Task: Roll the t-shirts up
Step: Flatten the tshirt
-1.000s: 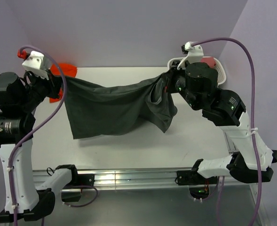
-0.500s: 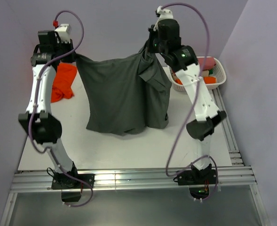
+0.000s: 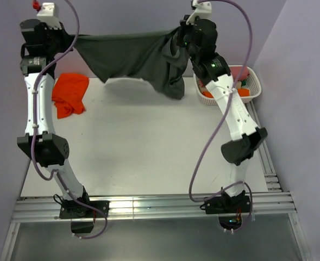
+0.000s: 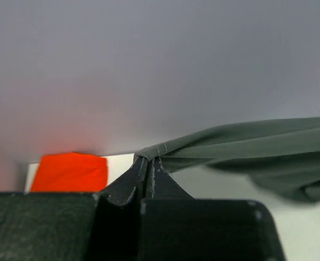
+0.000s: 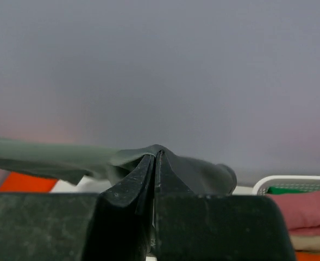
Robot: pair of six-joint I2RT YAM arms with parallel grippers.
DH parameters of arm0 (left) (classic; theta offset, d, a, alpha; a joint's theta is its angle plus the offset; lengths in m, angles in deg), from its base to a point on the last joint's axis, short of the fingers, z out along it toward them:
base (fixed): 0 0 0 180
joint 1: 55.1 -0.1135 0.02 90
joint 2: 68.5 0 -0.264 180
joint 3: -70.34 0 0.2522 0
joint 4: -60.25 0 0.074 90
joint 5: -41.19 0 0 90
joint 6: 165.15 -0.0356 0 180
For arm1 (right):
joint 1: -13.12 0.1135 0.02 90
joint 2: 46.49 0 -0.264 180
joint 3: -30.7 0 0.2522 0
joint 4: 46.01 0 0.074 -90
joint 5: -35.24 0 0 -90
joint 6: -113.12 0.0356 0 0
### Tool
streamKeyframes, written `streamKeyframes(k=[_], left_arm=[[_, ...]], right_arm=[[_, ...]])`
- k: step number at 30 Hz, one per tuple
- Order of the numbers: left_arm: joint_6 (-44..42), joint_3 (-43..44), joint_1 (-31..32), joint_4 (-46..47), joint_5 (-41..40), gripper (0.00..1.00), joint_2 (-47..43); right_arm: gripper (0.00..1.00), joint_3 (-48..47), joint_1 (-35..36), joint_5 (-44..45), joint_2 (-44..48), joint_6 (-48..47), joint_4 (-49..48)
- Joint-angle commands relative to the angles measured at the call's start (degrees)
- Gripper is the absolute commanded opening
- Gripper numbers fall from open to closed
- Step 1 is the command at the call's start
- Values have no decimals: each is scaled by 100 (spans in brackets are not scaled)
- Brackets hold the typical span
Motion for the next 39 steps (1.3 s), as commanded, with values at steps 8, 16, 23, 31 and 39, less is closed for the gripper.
streamKeyframes(k=[8, 16, 23, 31, 39], left_arm=[[-1316, -2560, -516, -391, 422, 0, -1562], [-2635, -6110, -507, -746, 388, 0, -2555], [-2882, -7255, -507, -473, 344, 0, -1880], [-2890, -7352, -507, -473, 458, 5, -1747], [-2996, -7203, -516, -955, 835, 20, -2178]], right_arm=[[0, 4303, 39, 1023, 2702, 1143, -394], [0, 7429, 197, 49, 3083, 2884, -84], [18, 7414, 531, -66, 1712, 3359, 162], [68, 7615, 707, 250, 2105, 3623, 267], [64, 8784, 926, 57, 3494, 4159, 223]])
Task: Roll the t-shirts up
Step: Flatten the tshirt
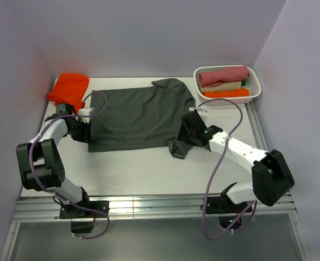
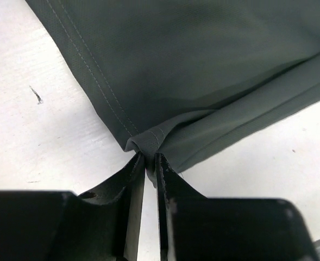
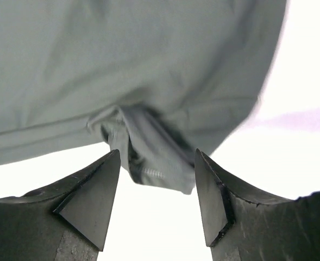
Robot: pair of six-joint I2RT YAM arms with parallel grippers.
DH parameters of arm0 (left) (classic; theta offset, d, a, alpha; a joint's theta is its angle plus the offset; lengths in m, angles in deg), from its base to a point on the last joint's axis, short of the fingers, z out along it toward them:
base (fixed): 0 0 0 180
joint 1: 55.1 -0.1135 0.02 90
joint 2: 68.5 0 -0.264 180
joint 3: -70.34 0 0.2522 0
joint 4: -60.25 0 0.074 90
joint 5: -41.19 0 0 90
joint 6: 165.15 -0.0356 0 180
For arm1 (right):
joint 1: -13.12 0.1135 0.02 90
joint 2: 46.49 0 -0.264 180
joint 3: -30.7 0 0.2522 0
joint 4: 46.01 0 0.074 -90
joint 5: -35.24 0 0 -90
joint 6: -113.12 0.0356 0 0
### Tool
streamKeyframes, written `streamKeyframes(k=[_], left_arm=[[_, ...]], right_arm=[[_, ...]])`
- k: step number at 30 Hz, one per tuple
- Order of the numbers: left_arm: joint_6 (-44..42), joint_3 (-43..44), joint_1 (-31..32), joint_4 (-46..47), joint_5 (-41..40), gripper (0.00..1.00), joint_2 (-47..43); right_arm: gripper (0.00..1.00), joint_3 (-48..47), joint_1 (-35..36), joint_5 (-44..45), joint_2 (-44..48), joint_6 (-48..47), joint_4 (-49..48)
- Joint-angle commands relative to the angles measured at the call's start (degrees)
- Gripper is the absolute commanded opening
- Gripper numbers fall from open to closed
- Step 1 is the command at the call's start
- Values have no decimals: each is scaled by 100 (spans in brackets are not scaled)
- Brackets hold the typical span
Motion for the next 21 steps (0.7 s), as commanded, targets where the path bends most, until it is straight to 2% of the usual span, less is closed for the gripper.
streamKeyframes(k=[1, 6, 14, 21], left_arm=[[-185, 206, -20, -261, 342, 20, -274], [-203, 224, -20, -279, 350, 20, -213], [-203, 163, -20, -218, 298, 20, -151], [-185, 145, -20, -200, 280, 18, -98]], right_arm=[[64, 251, 233, 74, 291, 373, 64], [64, 480, 559, 136, 107, 611, 73], [59, 717, 656, 285, 62, 883, 161], [38, 911, 665, 250, 54, 954, 3]])
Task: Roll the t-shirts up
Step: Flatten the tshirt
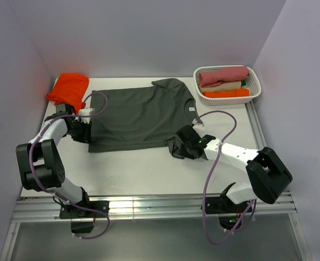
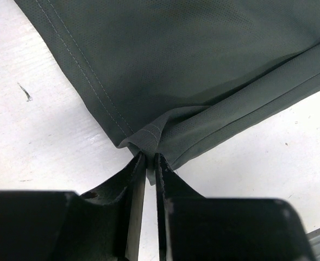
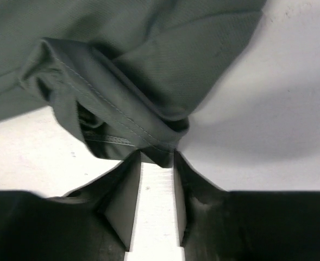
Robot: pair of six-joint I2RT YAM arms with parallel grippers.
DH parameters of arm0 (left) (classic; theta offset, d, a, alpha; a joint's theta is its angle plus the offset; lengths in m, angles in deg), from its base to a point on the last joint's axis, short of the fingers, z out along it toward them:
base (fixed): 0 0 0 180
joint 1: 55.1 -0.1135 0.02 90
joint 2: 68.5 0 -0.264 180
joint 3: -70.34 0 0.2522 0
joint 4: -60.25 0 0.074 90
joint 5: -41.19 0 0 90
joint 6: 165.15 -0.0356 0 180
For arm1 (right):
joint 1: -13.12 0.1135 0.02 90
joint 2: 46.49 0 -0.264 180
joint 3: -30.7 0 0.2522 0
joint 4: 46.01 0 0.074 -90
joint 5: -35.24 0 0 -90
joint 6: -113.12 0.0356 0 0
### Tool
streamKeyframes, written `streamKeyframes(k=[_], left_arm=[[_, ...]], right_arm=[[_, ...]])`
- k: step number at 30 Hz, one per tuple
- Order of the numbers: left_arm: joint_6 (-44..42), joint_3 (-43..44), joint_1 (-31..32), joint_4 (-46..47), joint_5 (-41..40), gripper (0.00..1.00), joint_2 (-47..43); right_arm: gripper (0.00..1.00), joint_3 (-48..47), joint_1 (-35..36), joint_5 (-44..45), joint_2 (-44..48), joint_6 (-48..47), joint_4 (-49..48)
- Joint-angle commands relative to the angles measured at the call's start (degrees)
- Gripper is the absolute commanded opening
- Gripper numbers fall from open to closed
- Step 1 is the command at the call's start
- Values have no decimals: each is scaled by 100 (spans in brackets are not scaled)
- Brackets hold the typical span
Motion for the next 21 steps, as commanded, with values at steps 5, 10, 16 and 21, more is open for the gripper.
streamKeyframes(k=[5, 10, 16, 21], left_arm=[[-107, 128, -20, 10, 127, 13, 27], [-124, 119, -20, -51, 118, 0, -35], [-203, 40, -20, -201, 136, 0, -254], [-273, -127, -20, -298, 145, 0, -535]], right_arm=[[18, 190, 37, 209, 196, 171, -4], [12, 129, 29, 437, 565, 198, 504], [11, 58, 11, 754, 1504, 251, 1374], [11, 146, -86, 938, 2217, 321, 1876]])
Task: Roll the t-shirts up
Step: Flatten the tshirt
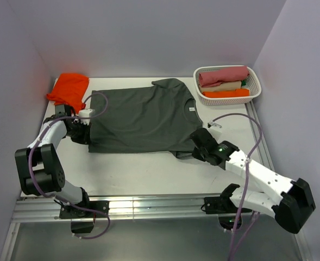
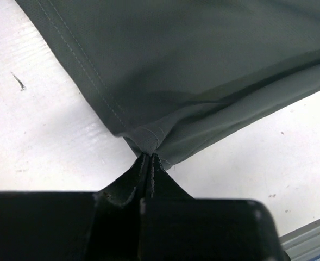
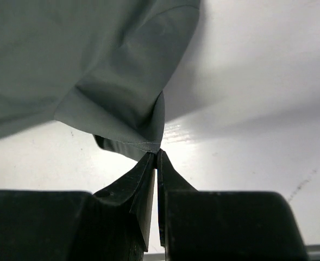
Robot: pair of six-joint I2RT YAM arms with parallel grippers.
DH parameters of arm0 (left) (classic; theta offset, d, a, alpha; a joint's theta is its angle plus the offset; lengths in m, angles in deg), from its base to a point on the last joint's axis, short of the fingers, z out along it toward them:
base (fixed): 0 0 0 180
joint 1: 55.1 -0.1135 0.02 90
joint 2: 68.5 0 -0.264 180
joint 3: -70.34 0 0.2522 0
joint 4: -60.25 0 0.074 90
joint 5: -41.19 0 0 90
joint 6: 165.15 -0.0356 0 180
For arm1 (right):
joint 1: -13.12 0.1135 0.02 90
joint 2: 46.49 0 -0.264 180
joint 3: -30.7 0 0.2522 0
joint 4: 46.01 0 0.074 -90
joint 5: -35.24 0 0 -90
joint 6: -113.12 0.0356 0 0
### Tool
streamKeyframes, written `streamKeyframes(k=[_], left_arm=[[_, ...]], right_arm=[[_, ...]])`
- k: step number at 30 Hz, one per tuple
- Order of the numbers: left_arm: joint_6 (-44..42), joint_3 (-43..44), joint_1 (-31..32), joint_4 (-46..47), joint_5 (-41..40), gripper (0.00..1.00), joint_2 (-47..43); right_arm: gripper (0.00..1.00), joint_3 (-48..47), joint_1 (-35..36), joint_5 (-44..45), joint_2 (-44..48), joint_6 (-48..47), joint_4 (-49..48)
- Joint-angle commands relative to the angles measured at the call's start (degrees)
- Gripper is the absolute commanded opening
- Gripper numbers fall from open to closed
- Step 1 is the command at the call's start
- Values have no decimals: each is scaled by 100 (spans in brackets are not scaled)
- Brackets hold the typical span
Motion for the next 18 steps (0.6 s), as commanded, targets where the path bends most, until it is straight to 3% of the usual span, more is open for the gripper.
streamKeyframes(k=[1, 6, 8, 9, 13, 16, 18], left_arm=[[-192, -109, -29, -175, 193, 0, -431], [-280, -276, -29, -342, 211, 0, -686], [-324, -373, -20, -386, 228, 6, -730], [-342, -400, -20, -421, 228, 9, -730], [-456, -619, -29, -500, 298, 40, -809], [-500, -725, -29, -614, 378, 48, -1002], [-526, -786, -20, -676, 369, 48, -1055]], right_arm=[[11, -20, -81, 381, 554, 142, 674], [12, 68, -178, 443, 986, 151, 930], [12, 85, -204, 434, 1057, 151, 974], [12, 120, -205, 390, 1074, 133, 974], [11, 252, -205, 285, 1083, 133, 790], [10, 393, -205, 206, 1066, 124, 624], [10, 454, -213, 179, 1039, 107, 544]])
